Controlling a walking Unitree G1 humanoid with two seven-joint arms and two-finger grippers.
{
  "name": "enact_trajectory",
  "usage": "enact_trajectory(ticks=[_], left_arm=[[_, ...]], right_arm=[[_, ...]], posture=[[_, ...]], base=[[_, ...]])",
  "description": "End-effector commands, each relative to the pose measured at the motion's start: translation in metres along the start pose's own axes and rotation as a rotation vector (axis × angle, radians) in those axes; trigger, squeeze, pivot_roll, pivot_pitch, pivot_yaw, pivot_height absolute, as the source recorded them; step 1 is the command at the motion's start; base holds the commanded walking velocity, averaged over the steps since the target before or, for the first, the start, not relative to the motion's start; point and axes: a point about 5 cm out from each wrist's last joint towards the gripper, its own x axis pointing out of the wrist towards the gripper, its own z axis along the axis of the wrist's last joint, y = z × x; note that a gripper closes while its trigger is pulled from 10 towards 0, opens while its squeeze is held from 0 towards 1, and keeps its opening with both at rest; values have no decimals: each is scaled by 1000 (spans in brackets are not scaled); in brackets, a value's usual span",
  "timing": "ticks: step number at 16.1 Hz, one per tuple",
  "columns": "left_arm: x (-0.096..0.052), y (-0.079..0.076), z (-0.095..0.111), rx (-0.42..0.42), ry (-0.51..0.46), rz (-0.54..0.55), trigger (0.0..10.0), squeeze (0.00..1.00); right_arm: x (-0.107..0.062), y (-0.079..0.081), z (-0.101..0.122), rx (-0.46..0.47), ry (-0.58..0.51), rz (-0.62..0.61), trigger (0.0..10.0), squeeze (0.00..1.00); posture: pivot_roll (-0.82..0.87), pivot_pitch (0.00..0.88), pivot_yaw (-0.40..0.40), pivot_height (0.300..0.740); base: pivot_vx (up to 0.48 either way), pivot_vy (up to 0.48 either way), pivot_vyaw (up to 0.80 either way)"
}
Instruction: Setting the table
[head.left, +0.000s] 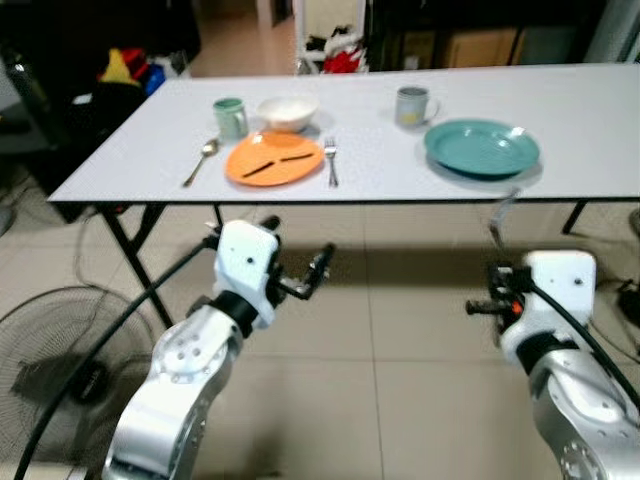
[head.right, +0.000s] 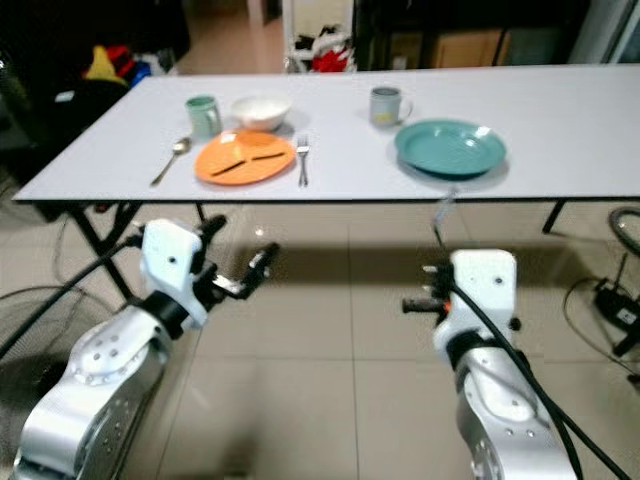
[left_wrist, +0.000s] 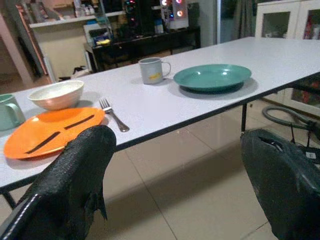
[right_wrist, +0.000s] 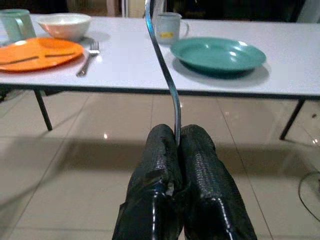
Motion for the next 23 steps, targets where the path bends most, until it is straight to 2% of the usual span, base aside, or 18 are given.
enact_trajectory(ticks=[1, 6, 11, 14, 20, 23], left_arm=[[-2, 6, -1, 11, 10, 23, 10000, 0], [0, 8, -2, 6, 15, 46, 10000, 0], [-2, 11, -6, 3, 30, 49, 10000, 0], [-3, 10, -7, 0, 35, 40, 10000, 0], [-3, 8, -8, -5, 37, 37, 10000, 0], [-4, 7, -8, -7, 38, 35, 10000, 0]], right_arm=[[-1, 4, 5, 6, -27, 14, 10000, 0], [3, -1, 14, -3, -76, 8, 10000, 0], [3, 0, 13, -13, -80, 16, 10000, 0], [2, -1, 12, 12, -72, 11, 10000, 0], [1, -1, 9, 11, -60, 17, 10000, 0], [1, -3, 8, 7, -52, 7, 10000, 0]], posture=[[15, 0, 55, 740], [12, 0, 53, 740], [13, 0, 54, 740], [13, 0, 59, 740], [12, 0, 58, 740], [11, 0, 56, 740]], base=[[281, 0, 0], [281, 0, 0], [280, 0, 0], [279, 0, 0], [279, 0, -722], [282, 0, 0]])
